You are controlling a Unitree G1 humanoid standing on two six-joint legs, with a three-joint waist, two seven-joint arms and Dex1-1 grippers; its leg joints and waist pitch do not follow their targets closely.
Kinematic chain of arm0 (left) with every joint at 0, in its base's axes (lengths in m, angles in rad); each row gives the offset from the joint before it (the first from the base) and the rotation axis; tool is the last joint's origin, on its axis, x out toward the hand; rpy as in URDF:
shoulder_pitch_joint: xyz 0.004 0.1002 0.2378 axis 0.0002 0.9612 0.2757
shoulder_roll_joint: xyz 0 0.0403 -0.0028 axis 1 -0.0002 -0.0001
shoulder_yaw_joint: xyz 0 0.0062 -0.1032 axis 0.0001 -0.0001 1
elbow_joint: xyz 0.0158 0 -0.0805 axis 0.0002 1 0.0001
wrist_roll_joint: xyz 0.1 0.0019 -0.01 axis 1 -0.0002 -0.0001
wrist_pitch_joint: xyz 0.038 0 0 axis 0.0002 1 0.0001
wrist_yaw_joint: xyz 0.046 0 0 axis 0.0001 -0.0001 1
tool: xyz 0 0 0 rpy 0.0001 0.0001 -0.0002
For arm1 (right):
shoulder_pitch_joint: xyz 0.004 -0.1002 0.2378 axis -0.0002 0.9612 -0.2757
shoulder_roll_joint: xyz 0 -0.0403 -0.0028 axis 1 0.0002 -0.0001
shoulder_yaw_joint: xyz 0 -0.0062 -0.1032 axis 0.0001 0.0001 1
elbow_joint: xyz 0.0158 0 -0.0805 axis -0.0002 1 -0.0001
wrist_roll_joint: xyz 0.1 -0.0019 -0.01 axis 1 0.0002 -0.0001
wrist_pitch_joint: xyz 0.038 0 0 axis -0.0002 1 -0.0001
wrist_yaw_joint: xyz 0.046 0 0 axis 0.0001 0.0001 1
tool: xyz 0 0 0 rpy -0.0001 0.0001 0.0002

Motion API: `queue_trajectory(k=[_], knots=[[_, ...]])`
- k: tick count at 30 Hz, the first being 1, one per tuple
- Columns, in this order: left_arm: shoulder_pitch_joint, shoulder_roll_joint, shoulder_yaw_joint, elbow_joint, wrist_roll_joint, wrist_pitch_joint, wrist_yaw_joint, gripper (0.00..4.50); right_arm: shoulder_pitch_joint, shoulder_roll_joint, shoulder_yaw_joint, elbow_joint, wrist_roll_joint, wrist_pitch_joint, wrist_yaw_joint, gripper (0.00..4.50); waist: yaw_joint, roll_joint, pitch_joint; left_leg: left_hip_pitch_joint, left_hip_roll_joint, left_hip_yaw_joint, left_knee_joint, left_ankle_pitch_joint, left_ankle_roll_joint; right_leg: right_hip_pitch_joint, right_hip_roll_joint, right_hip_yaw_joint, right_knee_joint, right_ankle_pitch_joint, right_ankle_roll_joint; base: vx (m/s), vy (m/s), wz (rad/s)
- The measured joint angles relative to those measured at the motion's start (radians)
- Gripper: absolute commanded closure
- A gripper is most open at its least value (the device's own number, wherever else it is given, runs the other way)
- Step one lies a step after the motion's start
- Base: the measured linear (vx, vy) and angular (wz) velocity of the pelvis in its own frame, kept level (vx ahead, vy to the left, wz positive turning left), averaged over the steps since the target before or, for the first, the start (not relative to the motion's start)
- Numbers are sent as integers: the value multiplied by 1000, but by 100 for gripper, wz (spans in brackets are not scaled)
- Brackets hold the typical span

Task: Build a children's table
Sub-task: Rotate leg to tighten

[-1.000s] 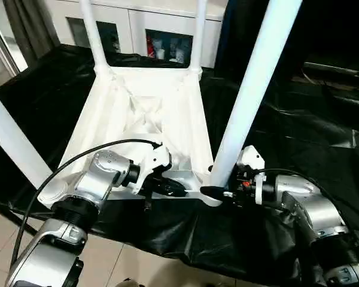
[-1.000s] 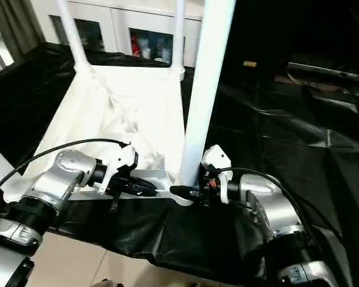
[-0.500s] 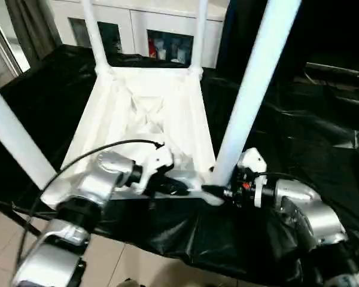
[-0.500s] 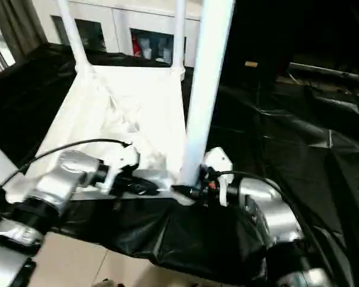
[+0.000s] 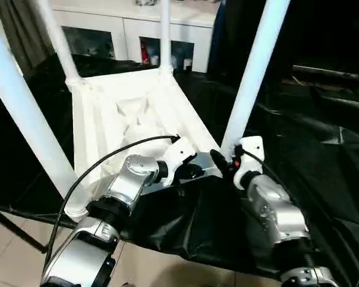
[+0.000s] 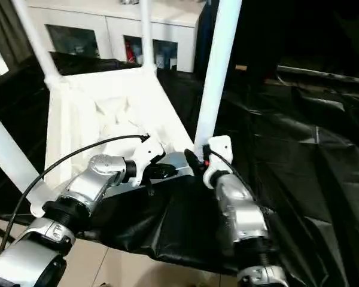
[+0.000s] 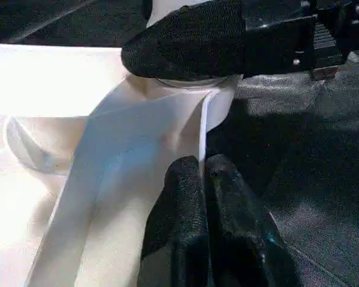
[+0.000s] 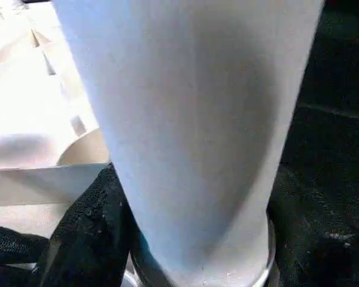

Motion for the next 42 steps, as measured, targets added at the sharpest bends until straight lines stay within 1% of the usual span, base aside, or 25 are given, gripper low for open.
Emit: queue_trajectory(k=[1, 3, 4, 5, 7, 9, 11, 14, 18, 22, 26, 29, 30, 32, 33, 34, 36, 38, 42], knots=[[0, 1, 0, -1, 0, 0, -1, 450, 0, -1, 0, 3, 0, -11, 7, 117, 0, 0, 0, 0, 0, 0, 0, 0, 0, 0, 0, 0, 0, 0, 0, 0, 0, 0], [0, 3, 0, -4, 0, 0, -4, 450, 1, -6, 4, 6, -1, -19, 32, 111, 0, 0, 0, 0, 0, 0, -1, 0, 0, -1, 0, 0, 0, 0, 0, 0, 0, 0], [0, 4, 0, -5, 0, -1, -8, 450, 1, -13, 8, 7, -3, -23, 43, 82, 0, 0, 0, -1, 0, 0, -1, 0, 0, -1, 0, 0, 0, 0, 0, 0, 0, 0], [0, 12, 0, -8, -2, -4, -25, 450, 1, -40, 27, 8, -12, -35, 78, 82, 0, 1, 1, -1, 0, 0, -1, 0, 0, -2, 0, 0, 0, 0, 0, 0, 0, 0], [1, 18, 0, -10, -6, -7, -41, 450, 2, -57, 38, 12, -18, -47, 122, 82, -1, 1, 1, -2, 0, 0, -2, 0, 0, -3, 1, 0, 1, 0, 0, 0, 0, 0], [3, 26, 1, -10, -11, -17, -54, 450, 2, -80, 45, 11, -17, -52, 172, 82, -1, 6, 0, -2, 1, 0, -3, 0, 0, -4, 1, 0, 1, 0, 0, 0, 0, 0], [5, 42, 1, -9, -17, -34, -90, 450, 8, -134, 63, 0, -2, -53, 268, 82, 1, 10, 1, -2, 1, 0, -4, 0, 0, -4, 1, 0, 2, 1, -1, 0, 0, 0], [12, 81, -3, -13, -37, -55, -182, 450, 35, -212, 90, -42, 30, -51, 424, 82, 4, 10, 1, -2, 2, 0, -6, 0, 0, -4, 2, -2, 3, 2, -1, 0, 0, 0], [24, 119, -11, -35, -54, -56, -281, 450, 36, -263, 109, -58, 62, -36, 552, 82, 5, 14, 1, -5, 3, 0, -6, 0, 0, -4, 2, -2, 3, 5, -7, 0, 0, 0], [27, 168, -29, -49, -76, -55, -394, 450, 36, -307, 143, -91, 91, -30, 674, 82, 12, 15, 1, -9, 3, 0, -2, 0, 0, -4, 2, -2, 2, 4, -6, 0, 0, 0], [21, 193, -35, -40, -85, -70, -451, 450, 33, -350, 147, -93, 100, -32, 749, 82, 23, 14, 1, -12, 3, 1, 0, -1, 2, -5, 1, -2, 1, 4, -7, 0, 0, 0], [21, 200, -34, -39, -89, -71, -457, 450, 33, -353, 159, -88, 99, -36, 763, 114, 26, 12, 2, -12, 4, 1, 0, -1, 2, -6, 2, -2, 2, 4, -7, 0, 0, 0], [21, 202, -34, -39, -90, -69, -458, 450, 33, -353, 162, -86, 99, -36, 767, 114, 26, 12, 2, -12, 4, 1, 0, -1, 2, -6, 2, -2, 3, 4, -7, 0, 0, 0], [21, 206, -32, -39, -92, -67, -461, 450, 33, -353, 164, -85, 99, -36, 772, 140, 25, 10, 3, -11, 4, 1, 0, -1, 2, -6, 2, -2, 3, 4, -6, 0, 0, 0], [20, 207, -32, -40, -92, -67, -461, 450, 32, -353, 164, -85, 99, -36, 772, 140, 25, 9, 4, -11, 4, 1, 0, -1, 2, -6, 2, -2, 3, 4, -6, 0, 0, 0], [20, 208, -32, -40, -92, -68, -463, 450, 31, -353, 165, -85, 100, -35, 774, 157, 25, 8, 4, -11, 4, 1, 0, -1, 2, -6, 2, -2, 3, 4, -6, 0, 0, 0], [20, 208, -32, -40, -92, -68, -464, 450, 29, -352, 165, -83, 100, -35, 777, 161, 24, 8, 4, -11, 4, 1, 0, -1, 2, -6, 1, -2, 3, 4, -6, 0, 0, 0], [20, 208, -32, -40, -92, -68, -462, 450, 27, -350, 164, -76, 100, -37, 780, 176, 24, 8, 4, -11, 4, 1, 0, -1, 2, -6, 2, -2, 3, 4, -6, 0, 0, 0], [20, 205, -30, -40, -91, -68, -449, 450, 36, -324, 151, -76, 104, -35, 760, 180, 24, 8, 4, -11, 4, 1, 0, -1, 2, -6, 2, -2, 3, 4, -6, 0, 0, 0]])
